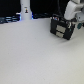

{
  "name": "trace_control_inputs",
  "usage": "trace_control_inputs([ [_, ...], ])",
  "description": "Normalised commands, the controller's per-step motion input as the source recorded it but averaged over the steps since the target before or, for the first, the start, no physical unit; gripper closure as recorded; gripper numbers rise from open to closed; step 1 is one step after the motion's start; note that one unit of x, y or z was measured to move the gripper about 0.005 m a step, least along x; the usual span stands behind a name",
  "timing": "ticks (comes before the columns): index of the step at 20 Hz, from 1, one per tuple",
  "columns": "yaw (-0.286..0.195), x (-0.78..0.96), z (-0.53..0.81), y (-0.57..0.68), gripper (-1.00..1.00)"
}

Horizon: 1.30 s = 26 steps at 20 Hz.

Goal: Open the kcup holder, insert the kcup into the holder, and close the kcup holder

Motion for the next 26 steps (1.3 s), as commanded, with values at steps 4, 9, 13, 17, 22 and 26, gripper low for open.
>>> trace_control_inputs([
  [4,0.050,-0.12,0.00,0.38,-1.00],
  [9,0.077,-0.36,0.01,0.45,-1.00],
  [13,0.032,-0.18,0.01,0.11,-1.00],
  [17,0.002,-0.04,0.00,-0.02,-1.00],
  [22,0.000,-0.01,0.01,0.02,-1.00],
  [26,0.048,-0.14,0.01,0.29,-1.00],
])
